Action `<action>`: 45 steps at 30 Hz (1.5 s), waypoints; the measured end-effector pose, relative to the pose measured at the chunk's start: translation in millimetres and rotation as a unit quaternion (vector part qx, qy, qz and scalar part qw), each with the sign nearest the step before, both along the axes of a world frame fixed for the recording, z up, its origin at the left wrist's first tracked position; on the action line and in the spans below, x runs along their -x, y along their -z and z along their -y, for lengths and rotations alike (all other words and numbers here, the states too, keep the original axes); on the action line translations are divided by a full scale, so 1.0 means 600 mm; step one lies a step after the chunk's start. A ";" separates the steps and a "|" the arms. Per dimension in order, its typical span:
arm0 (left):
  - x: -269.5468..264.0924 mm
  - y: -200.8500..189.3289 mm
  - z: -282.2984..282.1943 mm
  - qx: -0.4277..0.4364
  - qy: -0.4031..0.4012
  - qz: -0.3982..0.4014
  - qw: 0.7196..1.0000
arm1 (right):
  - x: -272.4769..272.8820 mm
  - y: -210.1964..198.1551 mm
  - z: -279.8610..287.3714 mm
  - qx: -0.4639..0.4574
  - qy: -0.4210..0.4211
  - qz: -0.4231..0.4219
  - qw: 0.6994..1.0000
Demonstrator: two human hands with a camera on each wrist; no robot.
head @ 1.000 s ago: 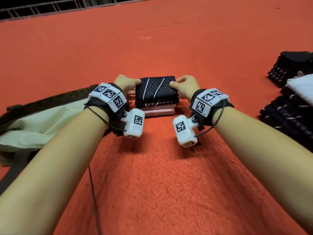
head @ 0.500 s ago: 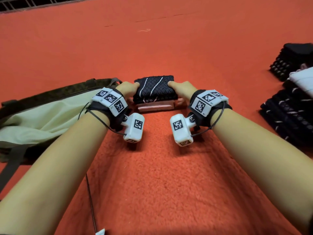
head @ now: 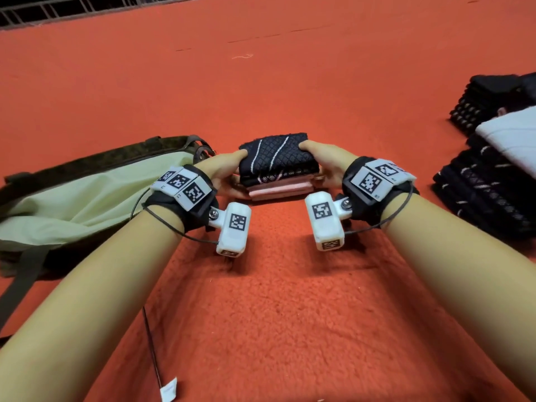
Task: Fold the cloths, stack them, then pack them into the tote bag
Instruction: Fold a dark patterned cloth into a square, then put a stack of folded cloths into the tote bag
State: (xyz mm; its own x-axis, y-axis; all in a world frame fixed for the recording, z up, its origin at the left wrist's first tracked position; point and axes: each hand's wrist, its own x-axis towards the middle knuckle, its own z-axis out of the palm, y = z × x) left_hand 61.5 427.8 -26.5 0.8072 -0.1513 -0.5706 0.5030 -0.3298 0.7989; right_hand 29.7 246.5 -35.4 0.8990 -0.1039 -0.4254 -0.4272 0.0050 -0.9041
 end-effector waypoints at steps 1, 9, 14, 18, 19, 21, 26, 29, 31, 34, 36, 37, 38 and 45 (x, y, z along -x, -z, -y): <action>0.004 0.002 0.004 0.004 0.008 -0.005 1.000 | 0.009 0.000 0.007 0.005 0.002 -0.005 1.000; 0.019 -0.011 0.054 0.052 0.058 -0.050 0.996 | 0.073 0.002 0.034 0.020 0.020 0.003 1.000; 0.037 -0.037 0.072 -0.001 0.065 -0.044 0.997 | 0.089 0.008 0.045 0.030 0.022 0.026 0.999; 0.064 -0.044 0.092 -0.030 0.034 0.031 0.998 | 0.109 0.017 0.069 -0.066 0.030 0.030 0.997; 0.071 -0.047 0.096 -0.028 0.014 0.062 0.998 | 0.111 0.012 0.074 -0.043 0.024 0.039 0.998; 0.082 -0.054 0.100 -0.049 -0.013 0.140 0.989 | 0.109 0.004 0.089 0.040 0.017 0.076 0.996; 0.111 -0.095 0.099 -0.088 0.071 0.231 0.966 | 0.140 -0.040 0.096 0.170 -0.082 0.185 0.964; 0.134 -0.119 0.094 -0.046 0.136 0.217 0.966 | 0.162 -0.055 0.088 0.193 -0.144 0.185 0.953; 0.141 -0.131 0.084 -0.027 0.172 0.197 0.965 | 0.171 -0.057 0.084 0.180 -0.177 0.193 0.948; 0.154 -0.148 0.066 -0.016 0.204 0.193 0.960 | 0.189 -0.067 0.063 0.144 -0.229 0.205 0.941; 0.160 -0.154 0.053 -0.008 0.207 0.195 0.959 | 0.194 -0.074 0.046 0.133 -0.221 0.215 0.942; 0.163 -0.155 0.046 0.001 0.204 0.189 0.960 | 0.195 -0.077 0.037 0.122 -0.214 0.213 0.946; 0.164 -0.155 0.036 0.013 0.204 0.182 0.962 | 0.192 -0.079 0.028 0.108 -0.208 0.208 0.950; 0.106 -0.105 -0.107 -0.295 0.064 0.341 0.890 | 0.162 -0.052 -0.007 0.038 -0.107 0.172 0.979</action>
